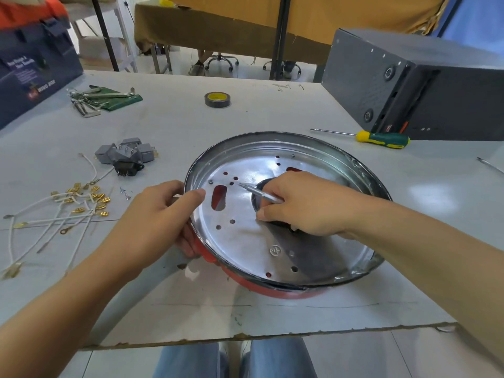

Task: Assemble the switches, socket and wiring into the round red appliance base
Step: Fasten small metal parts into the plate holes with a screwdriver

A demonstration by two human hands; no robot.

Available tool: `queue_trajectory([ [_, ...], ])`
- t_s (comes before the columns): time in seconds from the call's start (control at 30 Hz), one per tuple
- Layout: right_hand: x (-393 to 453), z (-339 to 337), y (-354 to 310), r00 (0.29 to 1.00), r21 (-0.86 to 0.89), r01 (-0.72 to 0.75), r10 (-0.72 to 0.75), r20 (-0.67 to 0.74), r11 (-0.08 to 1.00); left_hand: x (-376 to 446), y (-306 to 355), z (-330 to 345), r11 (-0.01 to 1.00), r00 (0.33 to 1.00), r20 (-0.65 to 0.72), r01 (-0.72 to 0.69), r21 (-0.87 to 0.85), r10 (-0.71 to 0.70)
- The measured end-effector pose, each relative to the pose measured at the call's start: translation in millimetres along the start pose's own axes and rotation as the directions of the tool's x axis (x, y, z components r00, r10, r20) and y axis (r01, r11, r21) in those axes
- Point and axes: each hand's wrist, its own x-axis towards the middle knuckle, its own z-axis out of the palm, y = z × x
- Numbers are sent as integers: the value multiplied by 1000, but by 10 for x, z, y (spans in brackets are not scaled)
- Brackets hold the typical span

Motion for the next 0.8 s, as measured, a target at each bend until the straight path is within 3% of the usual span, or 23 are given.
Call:
queue_trajectory([
  [0.8, -25, 38, 8, 1000, 48, -4, 5, -30, 999, 34, -13, 20, 998, 998, -54, -26, 60, 29],
])
